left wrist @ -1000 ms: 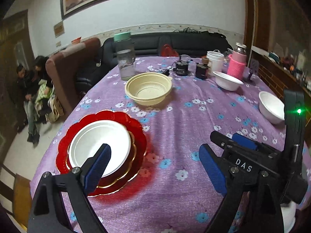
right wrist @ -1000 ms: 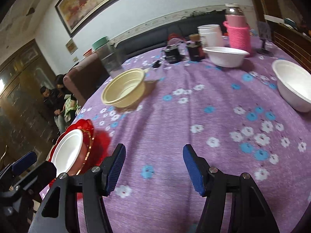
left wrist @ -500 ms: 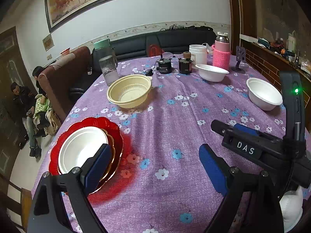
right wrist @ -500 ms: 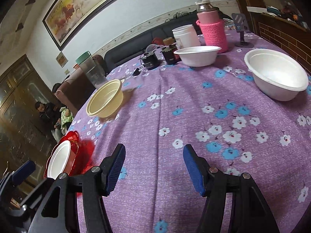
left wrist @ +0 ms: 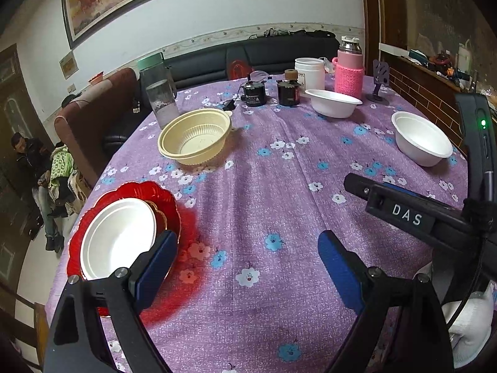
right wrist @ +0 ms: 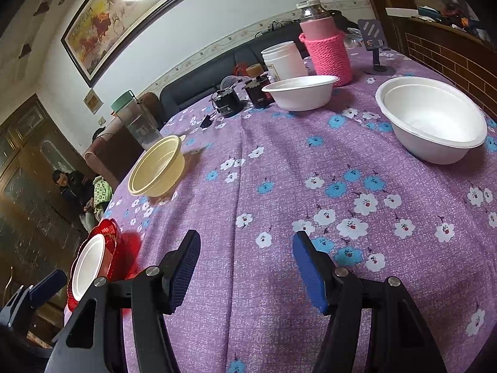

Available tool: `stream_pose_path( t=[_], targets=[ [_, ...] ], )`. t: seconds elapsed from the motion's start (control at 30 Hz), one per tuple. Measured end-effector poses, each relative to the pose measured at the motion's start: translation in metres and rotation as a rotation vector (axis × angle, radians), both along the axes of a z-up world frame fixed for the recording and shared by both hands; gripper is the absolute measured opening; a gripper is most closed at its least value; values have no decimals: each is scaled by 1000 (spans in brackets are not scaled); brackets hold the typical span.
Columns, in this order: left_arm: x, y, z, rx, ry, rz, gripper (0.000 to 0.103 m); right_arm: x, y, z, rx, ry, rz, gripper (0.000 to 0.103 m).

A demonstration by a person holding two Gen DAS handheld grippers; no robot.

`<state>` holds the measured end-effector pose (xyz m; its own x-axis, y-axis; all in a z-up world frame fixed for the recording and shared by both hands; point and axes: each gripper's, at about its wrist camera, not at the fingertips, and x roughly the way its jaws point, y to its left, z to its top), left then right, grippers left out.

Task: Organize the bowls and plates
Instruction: 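Withdraw the left tool from the plate stack, then move the right tool toward the white paper bowls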

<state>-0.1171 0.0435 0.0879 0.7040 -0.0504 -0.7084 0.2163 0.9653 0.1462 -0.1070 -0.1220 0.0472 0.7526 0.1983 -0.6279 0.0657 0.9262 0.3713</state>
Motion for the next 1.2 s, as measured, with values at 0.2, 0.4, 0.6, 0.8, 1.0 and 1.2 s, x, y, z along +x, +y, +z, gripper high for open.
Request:
stream_pose_path(
  t=[0.2, 0.4, 0.6, 0.8, 1.0, 1.2],
  targets=[
    [6, -2, -3, -1, 18, -6, 91, 3, -5, 1, -2, 3, -14, 66],
    [11, -2, -7, -2, 33, -8, 91, 8, -9, 4, -11, 5, -23, 66],
    [18, 0, -14, -6, 60, -4, 91, 15, -8, 4, -19, 11, -21, 67],
    [26, 3, -19, -14, 83, 1, 91, 23, -9, 1, -19, 24, -29, 67],
    [37, 8, -26, -36, 123, 6, 91, 35, -13, 2, -34, 33, -46, 67],
    [48, 14, -34, -61, 158, 24, 91, 59, -23, 8, -56, 26, -80, 67]
  ],
)
